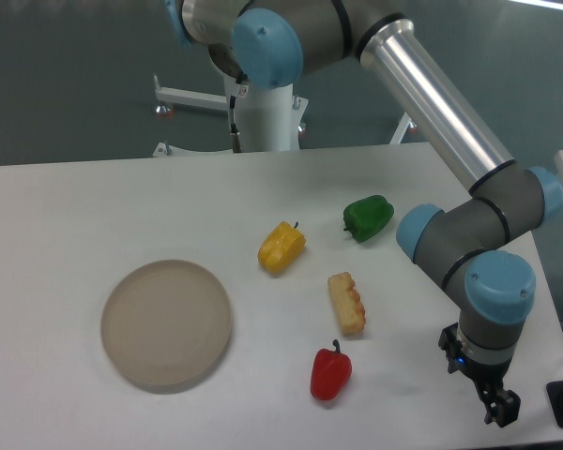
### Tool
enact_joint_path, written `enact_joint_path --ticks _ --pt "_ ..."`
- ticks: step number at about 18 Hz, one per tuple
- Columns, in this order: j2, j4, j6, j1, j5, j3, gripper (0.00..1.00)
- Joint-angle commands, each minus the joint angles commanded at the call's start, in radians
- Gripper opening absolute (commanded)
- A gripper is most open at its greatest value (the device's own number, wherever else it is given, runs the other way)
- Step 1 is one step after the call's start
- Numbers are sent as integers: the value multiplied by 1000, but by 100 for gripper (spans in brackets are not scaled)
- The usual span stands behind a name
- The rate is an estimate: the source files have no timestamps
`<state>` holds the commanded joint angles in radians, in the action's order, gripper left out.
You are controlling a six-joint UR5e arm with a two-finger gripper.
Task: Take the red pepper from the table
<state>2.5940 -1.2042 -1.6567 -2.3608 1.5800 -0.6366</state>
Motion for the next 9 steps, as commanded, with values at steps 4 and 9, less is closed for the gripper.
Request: enact_joint_path --ticks 4,9 --pt "-9 0 31 8 -8 -15 100" --pt "-23 -6 129 37 -11 -23 100"
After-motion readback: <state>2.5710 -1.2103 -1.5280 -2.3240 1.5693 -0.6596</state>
